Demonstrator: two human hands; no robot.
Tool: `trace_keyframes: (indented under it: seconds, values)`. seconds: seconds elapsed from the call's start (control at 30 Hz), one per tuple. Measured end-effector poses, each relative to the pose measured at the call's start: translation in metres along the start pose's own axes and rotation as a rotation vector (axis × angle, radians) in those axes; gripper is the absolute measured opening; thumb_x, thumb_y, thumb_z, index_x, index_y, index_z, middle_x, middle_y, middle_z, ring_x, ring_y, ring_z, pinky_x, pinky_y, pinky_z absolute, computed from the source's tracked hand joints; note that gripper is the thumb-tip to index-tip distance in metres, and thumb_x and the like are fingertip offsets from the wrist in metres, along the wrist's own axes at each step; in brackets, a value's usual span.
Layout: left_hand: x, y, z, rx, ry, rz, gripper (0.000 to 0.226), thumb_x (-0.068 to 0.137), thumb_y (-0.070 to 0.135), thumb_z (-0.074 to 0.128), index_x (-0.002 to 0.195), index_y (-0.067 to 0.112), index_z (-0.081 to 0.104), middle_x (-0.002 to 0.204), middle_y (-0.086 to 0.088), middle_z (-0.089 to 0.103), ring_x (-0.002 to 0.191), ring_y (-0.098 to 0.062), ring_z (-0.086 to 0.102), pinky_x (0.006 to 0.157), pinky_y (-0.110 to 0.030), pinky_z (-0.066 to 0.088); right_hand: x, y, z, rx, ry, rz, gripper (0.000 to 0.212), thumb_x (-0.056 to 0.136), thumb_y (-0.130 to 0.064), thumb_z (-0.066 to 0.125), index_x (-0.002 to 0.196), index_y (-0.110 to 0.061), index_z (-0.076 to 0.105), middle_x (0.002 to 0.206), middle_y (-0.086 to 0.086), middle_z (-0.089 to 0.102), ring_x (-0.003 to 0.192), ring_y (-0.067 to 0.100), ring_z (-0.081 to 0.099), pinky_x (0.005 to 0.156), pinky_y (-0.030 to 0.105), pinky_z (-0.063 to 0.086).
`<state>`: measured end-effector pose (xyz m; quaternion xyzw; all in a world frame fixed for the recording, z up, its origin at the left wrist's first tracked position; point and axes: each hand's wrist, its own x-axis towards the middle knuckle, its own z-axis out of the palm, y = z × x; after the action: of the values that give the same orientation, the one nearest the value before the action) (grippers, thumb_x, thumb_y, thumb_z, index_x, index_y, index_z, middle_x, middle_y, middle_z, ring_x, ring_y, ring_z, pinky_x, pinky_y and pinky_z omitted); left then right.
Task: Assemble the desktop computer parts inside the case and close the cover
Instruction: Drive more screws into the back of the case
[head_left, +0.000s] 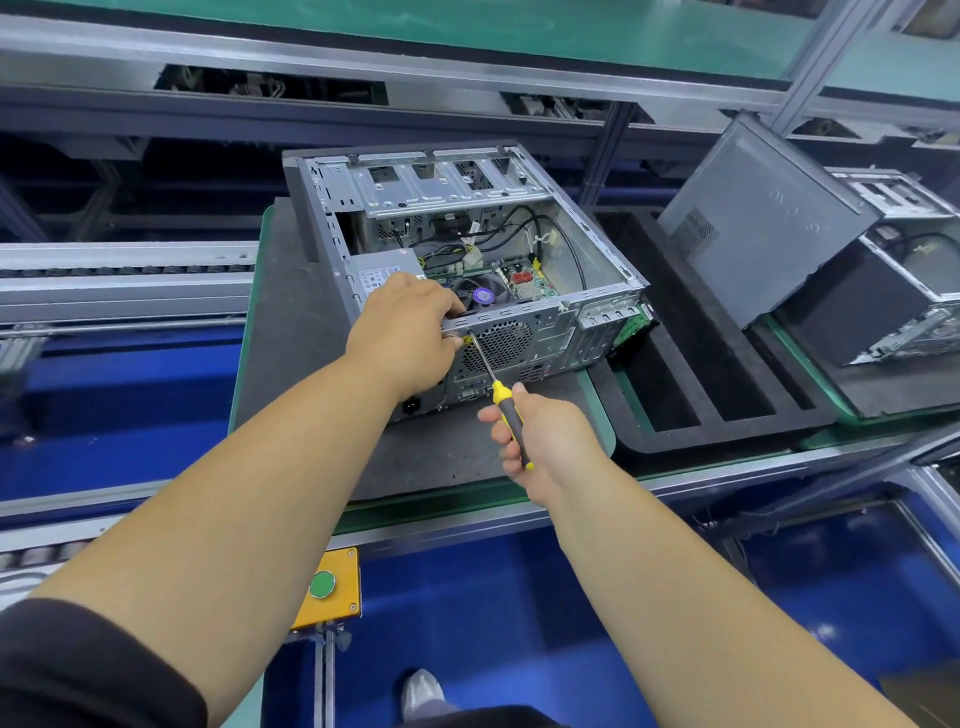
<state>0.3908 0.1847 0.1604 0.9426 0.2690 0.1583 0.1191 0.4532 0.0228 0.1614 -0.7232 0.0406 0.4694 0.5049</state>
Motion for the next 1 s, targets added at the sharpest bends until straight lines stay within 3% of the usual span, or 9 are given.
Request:
trace_keyframes:
  seconds: [0.13,0.27,0.33,0.43,0.57,0.67,0.8,0.9,1.0]
  values:
    - [0.0,0.0,0.0,0.001,-0.004,0.002,0.032,0.09,0.038,0.063,0.12,0.027,0.06,0.118,0.006,0.06,0.119,-0.022,0.038,0.099,-0.036,0.035,-0.002,0.005,-0.006,0.234,-0.158,0.046,0.048,0.1,-0.048,0.051,0.089,-0.004,0.067,0.053,-0.001,0.05,0.038,0.007,0.037,0.038,0.017,0.029]
    - [0.0,0.0,0.0,-0.003,-0.006,-0.001,0.033,0.09,0.037,0.063,0.121,0.027,0.06,0.12,0.007,0.06,0.121,-0.022,0.038,0.101,-0.035,0.035,-0.003,0.006,-0.006,0.009,0.022,-0.16,0.025,0.087,-0.032,0.075,0.091,-0.01,0.063,0.064,0.001,0.055,0.045,0.008,0.046,0.041,0.019,0.036]
    - [0.0,0.0,0.0,-0.004,-0.009,-0.003,0.033,0.09,0.037,0.063,0.121,0.027,0.06,0.12,0.007,0.06,0.121,-0.021,0.037,0.101,-0.035,0.034,-0.001,0.005,-0.006,-0.112,0.094,-0.211,0.025,0.09,-0.033,0.072,0.092,-0.009,0.066,0.066,0.002,0.058,0.045,0.007,0.048,0.04,0.018,0.038]
    - [-0.001,0.0,-0.001,-0.01,-0.009,-0.004,0.033,0.09,0.037,0.063,0.122,0.027,0.06,0.121,0.007,0.06,0.122,-0.022,0.037,0.102,-0.035,0.034,-0.003,0.003,-0.002,-0.119,0.061,-0.142,0.035,0.099,-0.039,0.057,0.082,-0.01,0.066,0.059,-0.001,0.057,0.04,0.006,0.043,0.038,0.017,0.035]
    - [-0.001,0.001,-0.002,-0.008,-0.009,-0.003,0.034,0.091,0.037,0.062,0.123,0.026,0.059,0.121,0.007,0.059,0.122,-0.021,0.037,0.101,-0.035,0.035,-0.005,-0.004,-0.004,0.156,-0.116,0.097,0.052,0.105,-0.045,0.04,0.084,-0.006,0.068,0.047,-0.003,0.048,0.035,0.006,0.031,0.035,0.017,0.023]
    - [-0.001,0.0,-0.001,-0.013,-0.011,-0.005,0.034,0.091,0.036,0.062,0.123,0.026,0.059,0.122,0.007,0.059,0.122,-0.021,0.037,0.101,-0.035,0.035,-0.006,-0.004,-0.008,0.212,-0.162,0.091,0.047,0.101,-0.046,0.05,0.089,-0.004,0.067,0.055,0.0,0.05,0.037,0.006,0.033,0.035,0.017,0.025]
    - [-0.001,0.0,-0.001,-0.006,-0.013,-0.001,0.034,0.091,0.036,0.062,0.124,0.025,0.059,0.122,0.007,0.059,0.122,-0.021,0.037,0.1,-0.035,0.034,-0.009,0.0,-0.008,0.013,0.022,-0.126,0.022,0.088,-0.03,0.074,0.089,-0.011,0.063,0.069,0.003,0.053,0.047,0.01,0.045,0.042,0.02,0.035]
    - [-0.001,0.001,-0.001,-0.009,-0.013,-0.003,0.035,0.091,0.036,0.062,0.124,0.026,0.059,0.122,0.007,0.059,0.122,-0.021,0.037,0.1,-0.034,0.034,-0.009,-0.002,-0.006,-0.122,0.089,-0.184,0.026,0.095,-0.033,0.066,0.081,-0.012,0.062,0.069,0.003,0.057,0.052,0.011,0.047,0.043,0.02,0.037]
    - [-0.001,0.0,-0.001,-0.008,-0.011,0.0,0.034,0.091,0.036,0.062,0.124,0.026,0.059,0.121,0.007,0.059,0.121,-0.021,0.037,0.1,-0.035,0.034,-0.013,-0.007,-0.002,-0.079,0.005,-0.033,0.041,0.104,-0.039,0.047,0.079,-0.01,0.062,0.064,0.001,0.054,0.049,0.009,0.043,0.041,0.017,0.034]
